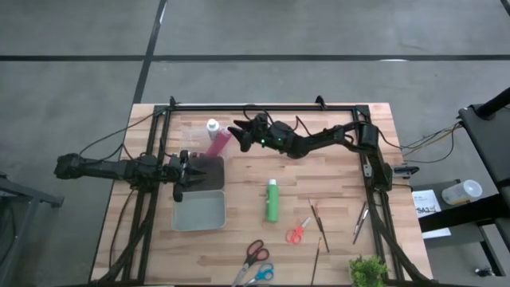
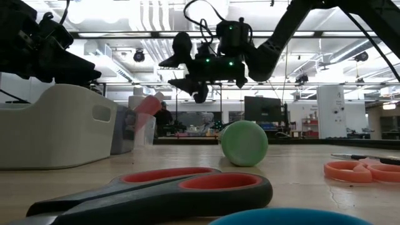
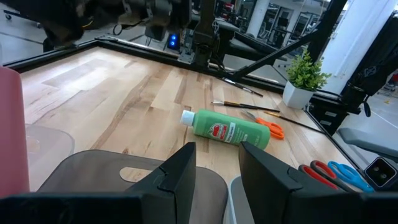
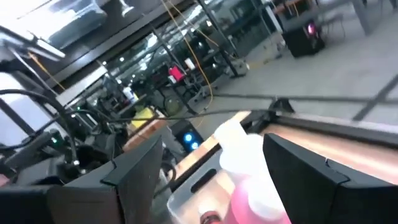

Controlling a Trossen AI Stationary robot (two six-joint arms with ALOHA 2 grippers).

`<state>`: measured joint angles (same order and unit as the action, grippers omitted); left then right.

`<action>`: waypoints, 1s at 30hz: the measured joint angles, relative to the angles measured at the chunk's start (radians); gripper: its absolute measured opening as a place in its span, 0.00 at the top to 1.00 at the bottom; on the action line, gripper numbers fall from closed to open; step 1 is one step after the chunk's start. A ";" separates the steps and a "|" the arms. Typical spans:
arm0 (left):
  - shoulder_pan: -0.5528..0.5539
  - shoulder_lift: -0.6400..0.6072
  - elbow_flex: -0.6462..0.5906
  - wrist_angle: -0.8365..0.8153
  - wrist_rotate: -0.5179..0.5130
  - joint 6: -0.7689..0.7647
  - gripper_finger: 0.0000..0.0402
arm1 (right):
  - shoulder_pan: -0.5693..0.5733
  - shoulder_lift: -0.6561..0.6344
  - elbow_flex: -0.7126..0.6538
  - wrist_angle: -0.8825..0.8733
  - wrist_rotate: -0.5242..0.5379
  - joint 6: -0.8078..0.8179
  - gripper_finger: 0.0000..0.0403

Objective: Pick & Place Paint Supplies
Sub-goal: Put the pink paint bottle into the transparent bin

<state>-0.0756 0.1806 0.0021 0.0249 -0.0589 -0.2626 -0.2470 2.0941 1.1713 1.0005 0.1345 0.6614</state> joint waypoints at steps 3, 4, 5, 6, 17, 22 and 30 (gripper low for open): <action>0.000 0.000 0.000 0.000 0.000 0.000 0.68 | -0.002 0.001 0.003 -0.066 0.000 0.030 0.32; 0.000 0.000 0.000 0.000 0.000 0.000 0.68 | -0.002 0.001 0.010 -0.092 0.000 0.031 0.32; 0.000 0.000 0.000 0.000 0.000 0.000 0.68 | -0.002 0.001 0.018 -0.116 0.000 0.033 0.32; 0.000 0.000 0.000 0.000 0.000 0.000 0.68 | -0.002 0.001 0.027 -0.138 0.000 0.041 0.32; 0.000 0.000 0.000 0.000 0.000 0.000 0.68 | -0.003 0.001 0.130 -0.413 -0.019 0.073 0.32; 0.000 0.000 0.000 0.000 0.000 0.000 0.68 | -0.003 0.001 0.149 -0.451 -0.034 0.072 0.32; 0.000 0.000 0.000 0.000 0.000 0.000 0.68 | -0.003 0.002 0.153 -0.443 -0.065 0.066 0.32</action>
<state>-0.0753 0.1802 0.0017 0.0246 -0.0593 -0.2626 -0.2504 2.0956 1.3239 0.5579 0.0690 0.7277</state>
